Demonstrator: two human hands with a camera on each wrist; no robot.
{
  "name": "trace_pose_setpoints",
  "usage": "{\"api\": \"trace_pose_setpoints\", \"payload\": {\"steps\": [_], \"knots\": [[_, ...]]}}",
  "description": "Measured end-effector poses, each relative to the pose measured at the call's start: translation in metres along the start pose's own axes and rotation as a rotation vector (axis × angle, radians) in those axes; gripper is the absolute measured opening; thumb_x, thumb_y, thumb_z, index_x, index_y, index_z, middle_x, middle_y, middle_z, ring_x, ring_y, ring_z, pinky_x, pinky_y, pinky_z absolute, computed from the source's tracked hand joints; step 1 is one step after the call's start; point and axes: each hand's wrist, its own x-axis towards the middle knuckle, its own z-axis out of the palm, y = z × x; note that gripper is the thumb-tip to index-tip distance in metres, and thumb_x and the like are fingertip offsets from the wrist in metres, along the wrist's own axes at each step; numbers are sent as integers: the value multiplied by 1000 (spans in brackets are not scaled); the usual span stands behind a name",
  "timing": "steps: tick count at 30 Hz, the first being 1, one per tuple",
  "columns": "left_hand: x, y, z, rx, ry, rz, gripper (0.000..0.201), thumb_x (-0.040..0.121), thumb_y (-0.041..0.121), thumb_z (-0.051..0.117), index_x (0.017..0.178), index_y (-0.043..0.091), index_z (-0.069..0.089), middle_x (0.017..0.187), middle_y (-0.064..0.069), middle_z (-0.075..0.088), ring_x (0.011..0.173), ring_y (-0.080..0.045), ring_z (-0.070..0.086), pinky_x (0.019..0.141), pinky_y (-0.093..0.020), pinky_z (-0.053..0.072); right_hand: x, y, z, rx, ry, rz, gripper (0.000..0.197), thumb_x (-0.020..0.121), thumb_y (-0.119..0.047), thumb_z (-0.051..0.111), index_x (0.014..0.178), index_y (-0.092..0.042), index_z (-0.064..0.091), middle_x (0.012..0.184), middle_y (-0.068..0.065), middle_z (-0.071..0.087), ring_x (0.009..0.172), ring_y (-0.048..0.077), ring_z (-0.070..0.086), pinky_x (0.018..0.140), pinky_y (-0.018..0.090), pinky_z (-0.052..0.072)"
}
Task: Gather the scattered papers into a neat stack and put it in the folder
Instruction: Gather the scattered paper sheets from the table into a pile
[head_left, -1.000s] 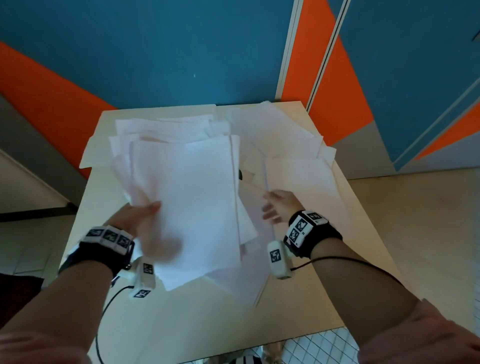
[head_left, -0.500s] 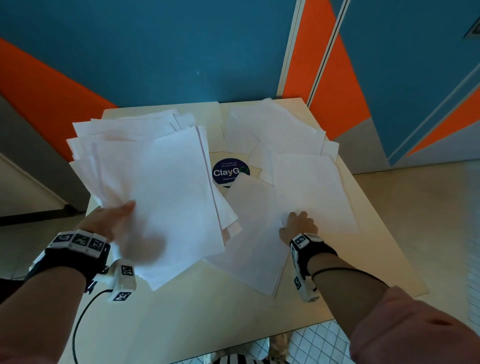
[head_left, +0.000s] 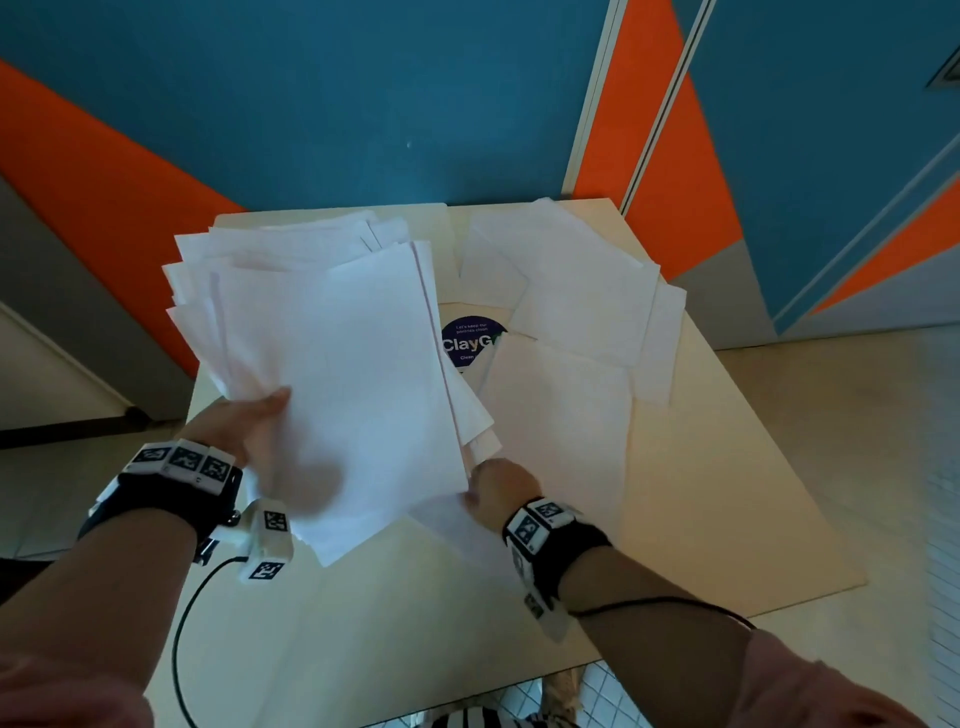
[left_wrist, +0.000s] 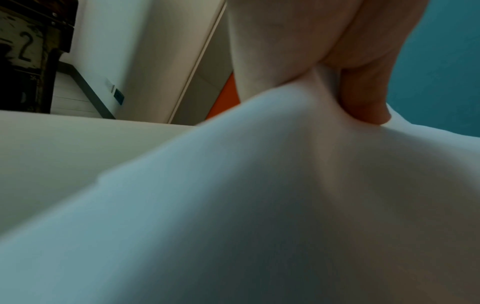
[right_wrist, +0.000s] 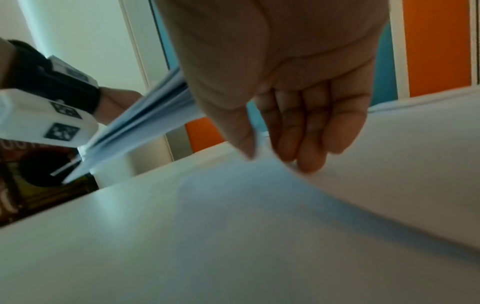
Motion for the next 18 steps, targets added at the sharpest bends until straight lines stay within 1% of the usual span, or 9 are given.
{"api": "trace_pose_setpoints", "payload": {"steps": [3, 5, 6, 8, 10, 12, 14, 16, 18], "knots": [[2, 1, -7, -5, 25, 17, 44, 70, 42, 73, 94, 7, 61, 48, 0, 67, 46, -18, 66, 59, -29, 54, 6, 3, 0, 234, -46, 25, 42, 83, -49, 42, 87, -9, 57, 111, 24, 63, 100, 32, 60, 72, 28, 36], [7, -1, -15, -34, 34, 7, 38, 74, 39, 71, 93, 7, 61, 49, -1, 68, 45, -19, 65, 52, -26, 54, 13, 28, -9, 378, 218, 278, 30, 84, -32, 42, 89, -10, 61, 117, 23, 59, 101, 30, 56, 80, 31, 43], [6, -2, -18, -49, 35, 10, 32, 77, 36, 70, 89, 8, 60, 49, -1, 68, 43, -17, 64, 51, -26, 54, 14, 47, -13, 392, 330, 465, 27, 86, -27, 48, 103, -10, 60, 127, 21, 51, 112, 31, 51, 92, 36, 43], [7, -5, -24, -66, 53, 11, 24, 80, 33, 68, 80, 11, 60, 48, -1, 67, 40, -15, 63, 55, -29, 54, 8, 75, -20, 452, 341, 804, 62, 82, -35, 62, 134, -11, 38, 144, 17, 27, 133, 34, 30, 105, 45, 32], [4, -6, -25, -53, 53, -8, 25, 77, 35, 70, 77, 11, 61, 49, -2, 68, 40, -16, 64, 63, -35, 51, 8, 79, -24, 551, 241, 940, 100, 74, -45, 70, 146, -7, 12, 151, 18, 14, 141, 33, 15, 110, 46, 25], [2, -7, -27, -19, 37, -31, 37, 64, 42, 76, 78, 10, 64, 56, -5, 69, 44, -19, 65, 69, -38, 50, 17, 65, -24, 588, 164, 900, 111, 76, -44, 71, 147, -3, -3, 154, 19, 7, 143, 34, 10, 112, 45, 22], [-1, -7, -30, 14, 15, -48, 49, 50, 48, 78, 78, 10, 64, 61, -8, 70, 49, -22, 66, 66, -34, 52, 22, 46, -25, 591, 86, 849, 99, 85, -39, 62, 148, -3, -6, 157, 19, 3, 145, 35, 9, 115, 47, 19], [-7, -6, -33, 6, 26, -39, 50, 50, 47, 79, 79, 9, 64, 71, -13, 68, 61, -29, 64, 70, -37, 51, 19, 30, -25, 438, 29, 726, 72, 93, -32, 47, 150, -12, 8, 158, 16, 10, 143, 38, 18, 115, 51, 21], [-11, -6, -36, 3, 64, -27, 45, 63, 43, 77, 84, 6, 63, 80, -16, 63, 69, -31, 59, 74, -40, 48, 22, 28, -19, 261, -50, 614, 60, 92, -27, 43, 148, -18, 24, 156, 14, 20, 139, 39, 28, 111, 54, 28]]}}
